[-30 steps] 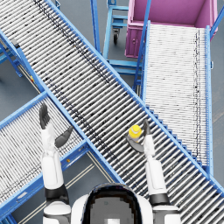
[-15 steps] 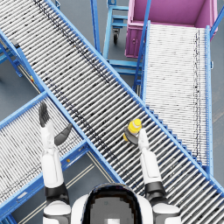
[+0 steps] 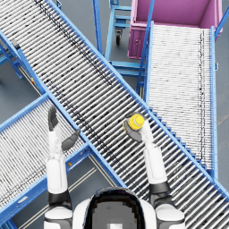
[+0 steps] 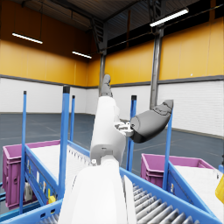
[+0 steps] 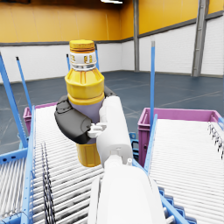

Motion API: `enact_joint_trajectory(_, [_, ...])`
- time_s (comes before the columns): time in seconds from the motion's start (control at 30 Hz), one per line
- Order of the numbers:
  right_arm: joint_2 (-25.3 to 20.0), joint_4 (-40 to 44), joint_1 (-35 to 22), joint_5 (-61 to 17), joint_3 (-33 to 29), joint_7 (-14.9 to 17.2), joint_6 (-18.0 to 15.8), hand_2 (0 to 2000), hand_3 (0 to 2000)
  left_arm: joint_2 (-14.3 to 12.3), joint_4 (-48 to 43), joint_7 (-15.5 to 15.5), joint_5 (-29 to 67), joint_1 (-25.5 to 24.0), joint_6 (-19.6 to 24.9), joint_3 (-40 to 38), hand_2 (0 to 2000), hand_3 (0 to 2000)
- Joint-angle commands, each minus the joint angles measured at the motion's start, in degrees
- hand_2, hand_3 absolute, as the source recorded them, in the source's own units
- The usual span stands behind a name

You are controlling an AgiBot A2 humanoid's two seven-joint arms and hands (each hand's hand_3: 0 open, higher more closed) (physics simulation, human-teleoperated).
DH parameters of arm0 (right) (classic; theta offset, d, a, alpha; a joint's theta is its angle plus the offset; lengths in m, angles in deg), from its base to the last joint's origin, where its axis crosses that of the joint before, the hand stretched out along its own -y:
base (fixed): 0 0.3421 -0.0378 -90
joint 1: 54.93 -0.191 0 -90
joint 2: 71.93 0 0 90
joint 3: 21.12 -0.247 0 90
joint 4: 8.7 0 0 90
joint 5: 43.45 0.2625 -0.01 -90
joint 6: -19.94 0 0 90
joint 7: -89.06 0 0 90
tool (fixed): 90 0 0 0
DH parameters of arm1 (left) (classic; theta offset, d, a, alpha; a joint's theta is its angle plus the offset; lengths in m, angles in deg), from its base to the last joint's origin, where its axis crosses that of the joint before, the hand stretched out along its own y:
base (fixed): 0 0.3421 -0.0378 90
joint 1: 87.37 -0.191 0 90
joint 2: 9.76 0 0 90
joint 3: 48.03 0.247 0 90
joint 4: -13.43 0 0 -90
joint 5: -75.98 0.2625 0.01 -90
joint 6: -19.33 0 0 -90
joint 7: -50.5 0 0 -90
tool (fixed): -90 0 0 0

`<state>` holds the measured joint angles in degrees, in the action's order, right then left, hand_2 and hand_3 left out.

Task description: Pick up the oil and place it on the left assembly line, put the cola on the right, and keep Sprite still

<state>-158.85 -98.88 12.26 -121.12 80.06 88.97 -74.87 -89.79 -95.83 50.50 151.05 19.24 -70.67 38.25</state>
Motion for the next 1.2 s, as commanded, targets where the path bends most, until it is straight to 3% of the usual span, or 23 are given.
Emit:
enact_joint_trajectory(0.03, [-2.3,-4.5,-4.8,0.0,0.3,0.0,0.1,2000,2000,0.0,-0.8,0.0,0.0,-0.6,0.0,4.6,0,0])
enact_joint_trajectory(0.07, [-2.7,-5.1,-5.4,0.0,0.2,0.0,0.1,2000,2000,0.0,-1.3,0.0,0.0,-1.1,0.0,5.9,0,0])
enact_joint_trajectory(0.1, [2.0,-5.6,-7.4,0.0,4.9,0.0,-0.2,2000,2000,0.0,-1.1,0.0,0.0,-1.4,0.0,7.6,0,0])
enact_joint_trajectory(0.13, [-2.4,-6.3,-6.9,0.0,1.9,-0.1,-0.4,2000,2000,0.1,-1.5,0.0,0.0,-1.8,0.0,9.8,0,0])
enact_joint_trajectory(0.3, [-3.0,-7.5,-8.3,0.0,5.5,-0.1,-1.0,2000,2000,-1.2,-0.2,0.0,0.0,-0.5,0.0,16.7,0,0])
enact_joint_trajectory(0.33, [16.4,-7.5,-18.4,0.0,25.4,-0.2,-1.1,2000,2000,-1.6,0.3,0.0,0.0,0.0,0.0,18.1,0,0])
enact_joint_trajectory(0.37, [1.7,-7.5,-10.3,0.1,11.4,-0.2,-1.2,2000,2000,-2.1,1.0,0.0,0.0,0.5,0.0,19.7,0,0])
enact_joint_trajectory(0.43, [2.5,-7.6,-9.6,0.0,15.5,-0.1,-0.8,2000,2000,-3.9,3.0,0.0,0.0,1.7,0.0,23.1,0,0])
enact_joint_trajectory(0.67, [1.6,-7.9,-8.7,0.0,18.2,-0.1,-0.7,2000,2000,-5.5,4.5,0.0,16.0,3.1,0.0,24.4,0,0])
enact_joint_trajectory(0.9, [1.2,-9.7,-7.4,0.0,19.2,-0.1,-0.8,2000,2000,-6.5,8.5,0.0,19.0,3.6,0.0,25.4,0,0])
enact_joint_trajectory(0.93, [1.1,-9.7,-7.4,-0.1,19.1,0.0,-0.9,2000,2000,-6.3,8.1,0.0,19.1,3.3,0.0,25.1,1361,327])
enact_joint_trajectory(0.97, [1.3,-10.1,-7.2,-0.1,19.0,0.0,-0.1,2000,2000,-6.1,7.8,0.3,19.1,3.2,3.2,25.2,2000,653])
enact_joint_trajectory(1.1, [0.9,-9.4,-7.3,-0.1,18.4,0.0,-0.3,2000,2000,-5.7,6.3,0.3,19.2,2.6,5.5,24.8,2000,1960])
enact_joint_trajectory(1.13, [0.6,-9.2,-7.5,-0.1,18.6,0.2,-0.2,639,1673,-5.7,5.9,0.3,19.2,2.5,4.7,24.6,2000,2000])
enact_joint_trajectory(1.17, [0.9,-10.3,-7.0,-0.1,18.4,0.2,1.4,0,1347,-5.8,6.0,0.0,19.2,2.5,4.1,24.3,2000,2000])
enact_joint_trajectory(1.2, [0.8,-10.6,-6.9,-0.1,17.8,0.1,2.4,0,1020,-5.9,6.0,-0.1,19.3,2.5,3.6,24.2,2000,2000])
